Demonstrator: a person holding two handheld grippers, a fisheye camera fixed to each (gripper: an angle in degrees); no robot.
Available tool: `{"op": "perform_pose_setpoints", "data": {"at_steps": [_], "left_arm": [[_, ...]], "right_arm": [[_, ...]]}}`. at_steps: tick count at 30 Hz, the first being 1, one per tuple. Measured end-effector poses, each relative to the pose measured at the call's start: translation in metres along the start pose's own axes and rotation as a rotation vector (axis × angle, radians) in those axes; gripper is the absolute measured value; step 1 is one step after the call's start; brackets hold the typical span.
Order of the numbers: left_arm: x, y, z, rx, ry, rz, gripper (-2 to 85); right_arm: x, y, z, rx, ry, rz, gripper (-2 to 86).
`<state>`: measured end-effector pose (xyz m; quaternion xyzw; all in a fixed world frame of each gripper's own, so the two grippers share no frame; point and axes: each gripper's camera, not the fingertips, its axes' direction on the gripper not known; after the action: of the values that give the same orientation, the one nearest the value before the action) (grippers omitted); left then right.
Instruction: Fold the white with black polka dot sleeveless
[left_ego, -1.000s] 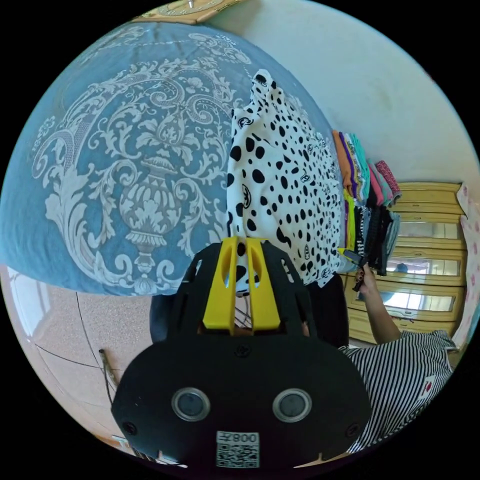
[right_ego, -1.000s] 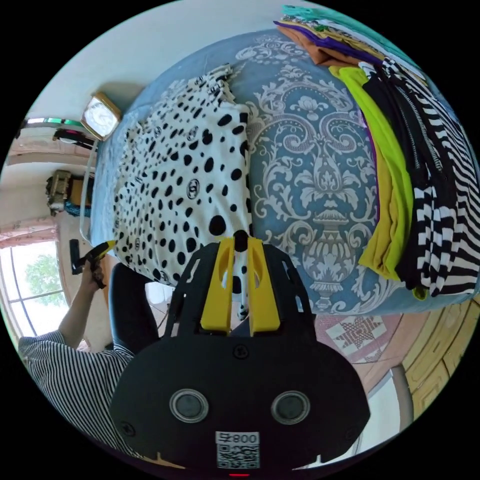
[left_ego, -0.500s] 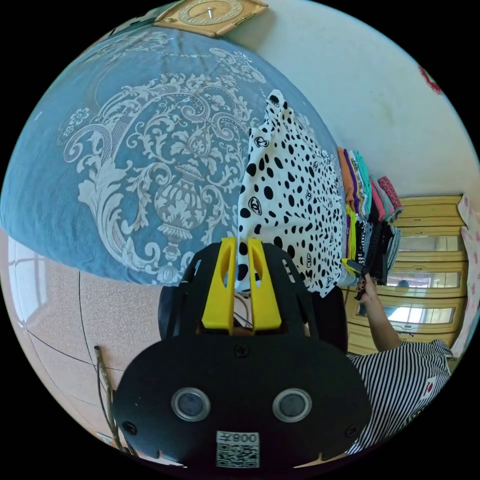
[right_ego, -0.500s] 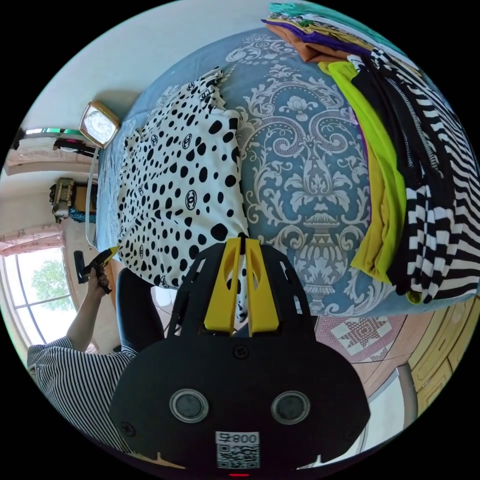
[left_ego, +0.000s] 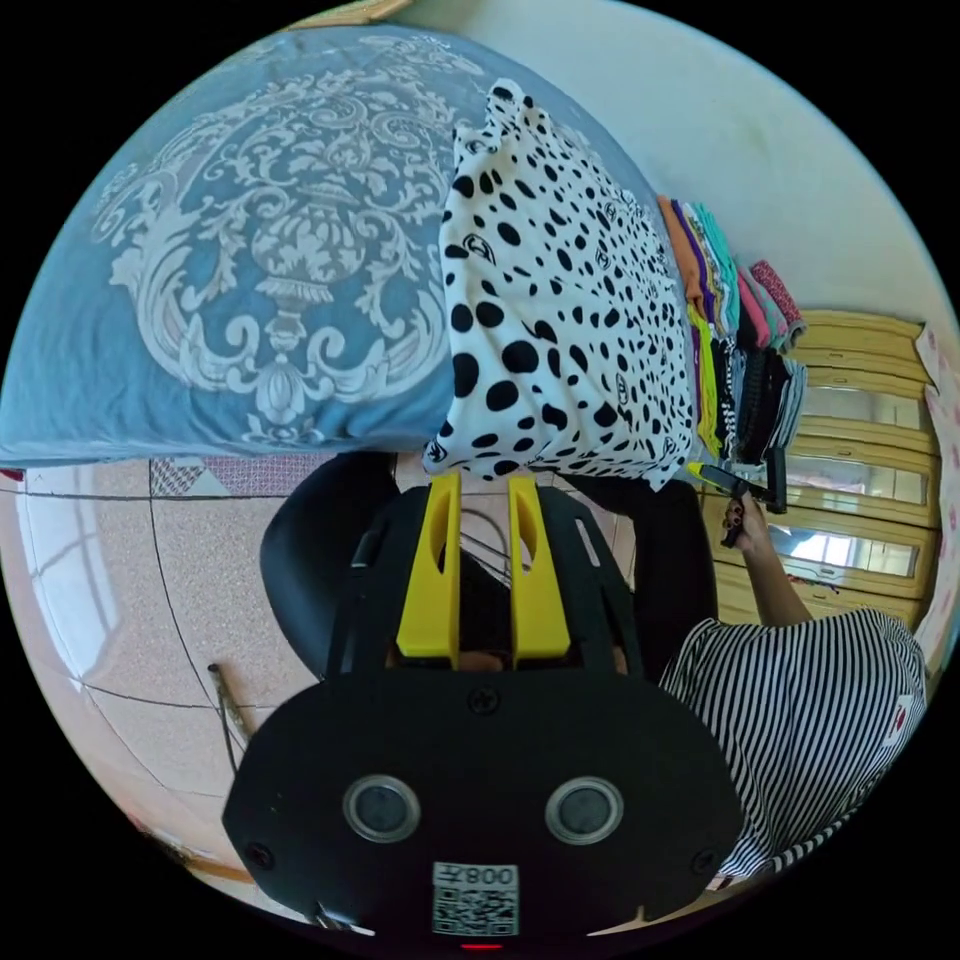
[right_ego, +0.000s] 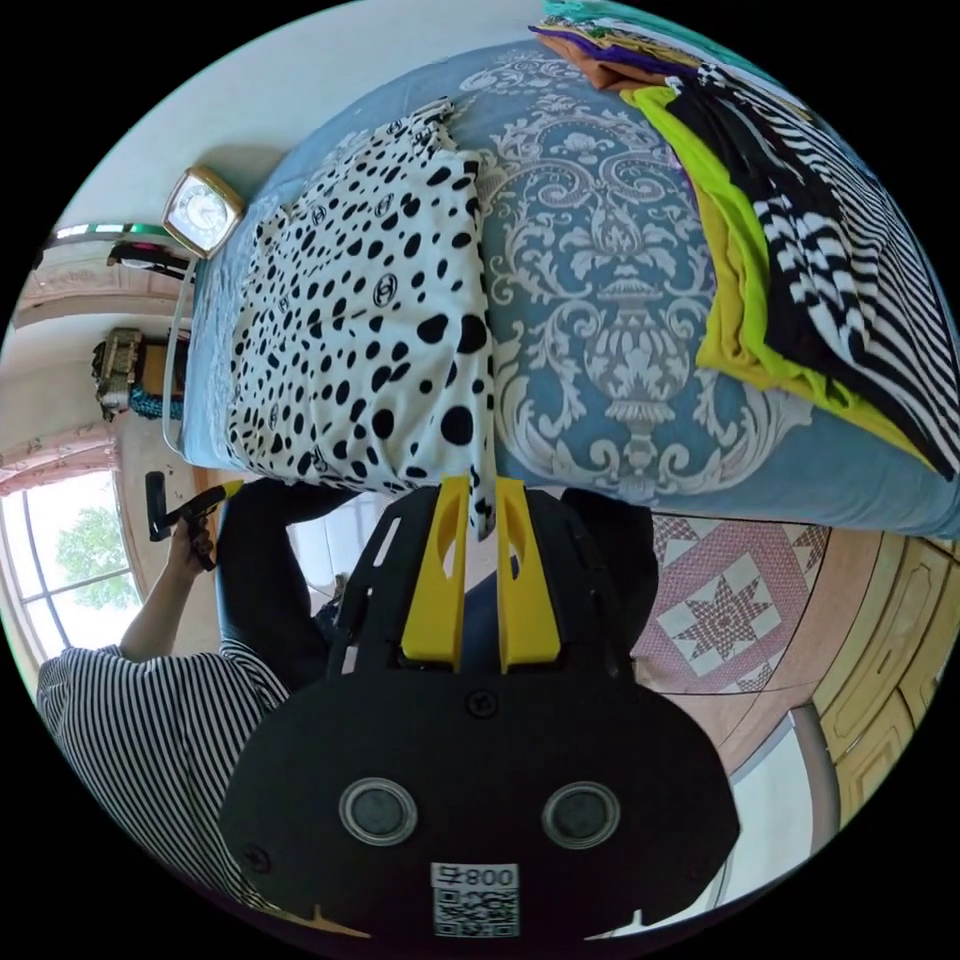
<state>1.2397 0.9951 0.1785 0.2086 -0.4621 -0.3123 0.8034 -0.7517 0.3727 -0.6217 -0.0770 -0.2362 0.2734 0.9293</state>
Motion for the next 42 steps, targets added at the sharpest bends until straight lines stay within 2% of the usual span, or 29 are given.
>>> {"op": "perform_pose_setpoints", "data": {"at_steps": [12,23,29,36,40,42], "left_arm": [[0.036,0.008,0.010,-0.073,-0.009,0.012,8.0],[0.062,0.014,0.012,-0.086,0.006,0.005,7.8],[0.074,0.015,0.016,-0.105,0.012,-0.005,7.8],[0.087,0.022,0.011,-0.075,0.037,-0.003,7.9],[0.093,0.026,0.016,-0.095,0.010,0.018,7.9],[0.096,0.023,0.019,-0.107,-0.003,0.023,7.9]], "right_arm": [[-0.011,0.008,0.044,-0.159,0.023,-0.018,7.4],[-0.019,0.015,0.033,-0.132,0.035,0.004,8.8],[-0.012,-0.001,0.040,-0.173,0.037,0.041,6.0],[-0.014,0.013,0.005,-0.205,-0.078,-0.046,1.5],[-0.009,0.023,-0.044,-0.145,-0.219,-0.089,1.0],[-0.009,0.025,-0.058,-0.130,-0.223,-0.102,0.9]]}}
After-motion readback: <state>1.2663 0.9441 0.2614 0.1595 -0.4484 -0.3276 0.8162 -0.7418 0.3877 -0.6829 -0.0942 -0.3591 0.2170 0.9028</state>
